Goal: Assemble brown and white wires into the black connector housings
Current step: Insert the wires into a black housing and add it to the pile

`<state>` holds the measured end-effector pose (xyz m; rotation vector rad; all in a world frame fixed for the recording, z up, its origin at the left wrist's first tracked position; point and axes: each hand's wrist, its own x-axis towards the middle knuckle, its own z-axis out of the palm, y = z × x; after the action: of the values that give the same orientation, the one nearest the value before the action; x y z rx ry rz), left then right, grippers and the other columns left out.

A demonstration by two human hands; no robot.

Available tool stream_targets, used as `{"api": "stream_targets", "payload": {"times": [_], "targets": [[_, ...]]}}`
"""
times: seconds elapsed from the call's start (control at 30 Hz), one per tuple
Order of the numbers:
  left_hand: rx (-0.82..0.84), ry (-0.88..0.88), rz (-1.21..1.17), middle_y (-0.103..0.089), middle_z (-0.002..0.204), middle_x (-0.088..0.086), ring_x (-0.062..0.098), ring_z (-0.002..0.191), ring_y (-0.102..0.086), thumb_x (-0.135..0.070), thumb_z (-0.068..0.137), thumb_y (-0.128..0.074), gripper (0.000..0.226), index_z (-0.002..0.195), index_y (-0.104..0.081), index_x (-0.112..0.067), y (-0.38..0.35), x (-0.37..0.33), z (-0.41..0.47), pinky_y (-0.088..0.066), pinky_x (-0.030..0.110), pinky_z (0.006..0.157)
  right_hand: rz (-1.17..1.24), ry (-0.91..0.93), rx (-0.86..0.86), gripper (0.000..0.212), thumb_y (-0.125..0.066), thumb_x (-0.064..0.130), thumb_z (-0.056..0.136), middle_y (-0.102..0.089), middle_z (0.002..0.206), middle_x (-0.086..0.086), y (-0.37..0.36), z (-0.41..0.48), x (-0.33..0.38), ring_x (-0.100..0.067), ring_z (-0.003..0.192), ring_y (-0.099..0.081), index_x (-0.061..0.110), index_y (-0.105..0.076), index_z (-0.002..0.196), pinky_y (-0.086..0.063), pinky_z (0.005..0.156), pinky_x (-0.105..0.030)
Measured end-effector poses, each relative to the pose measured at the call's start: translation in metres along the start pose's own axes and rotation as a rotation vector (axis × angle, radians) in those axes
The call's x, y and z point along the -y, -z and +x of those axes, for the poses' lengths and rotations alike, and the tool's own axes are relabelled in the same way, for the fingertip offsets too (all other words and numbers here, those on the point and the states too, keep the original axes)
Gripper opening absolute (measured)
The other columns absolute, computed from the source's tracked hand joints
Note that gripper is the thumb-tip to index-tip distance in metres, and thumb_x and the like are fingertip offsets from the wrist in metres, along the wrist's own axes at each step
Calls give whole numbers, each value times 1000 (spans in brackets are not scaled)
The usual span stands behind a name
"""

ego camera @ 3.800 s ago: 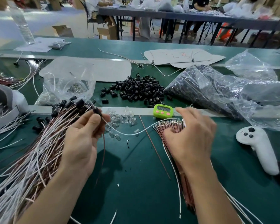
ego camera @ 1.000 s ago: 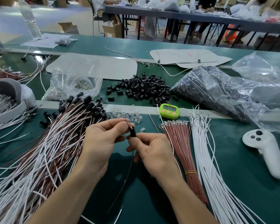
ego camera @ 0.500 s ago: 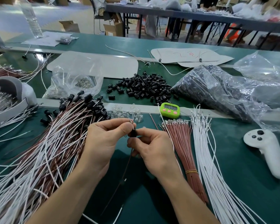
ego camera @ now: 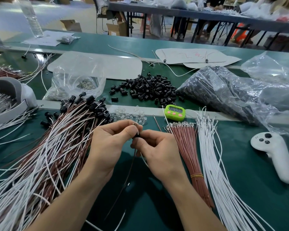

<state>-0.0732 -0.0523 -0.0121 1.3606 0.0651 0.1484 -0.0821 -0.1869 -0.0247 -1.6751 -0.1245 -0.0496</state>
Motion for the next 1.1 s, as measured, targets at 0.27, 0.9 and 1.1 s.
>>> {"api": "stream_targets", "payload": {"times": [0.27, 0.9, 1.1], "targets": [[94, 191, -124, -77, 103, 21, 29, 93, -74, -16, 68, -75, 38, 98, -75, 7, 8, 5, 3, -62, 31, 82, 10, 53, 25, 17, -72, 9, 94, -78, 80, 5, 0, -1, 2, -8, 76, -73, 23, -82, 90, -59, 72, -27], [45, 199, -84, -79, 92, 14, 20, 85, -74, -22, 59, -79, 17, 74, -82, -16, 5, -2, -1, -57, 34, 79, 61, -25, -19, 8, -76, 7, 92, -76, 73, -11, 0, -1, 0, -20, 60, -70, 13, -82, 90, -61, 68, -49], [-33, 189, -58, -79, 87, 12, 16, 81, -74, -5, 79, -76, 12, 74, -81, -15, 2, 0, 1, -58, 25, 80, -153, -13, -88, 6, -83, 27, 85, -77, 75, 13, 10, 3, -1, -1, 69, -72, 23, -82, 90, -53, 65, -16]]}}
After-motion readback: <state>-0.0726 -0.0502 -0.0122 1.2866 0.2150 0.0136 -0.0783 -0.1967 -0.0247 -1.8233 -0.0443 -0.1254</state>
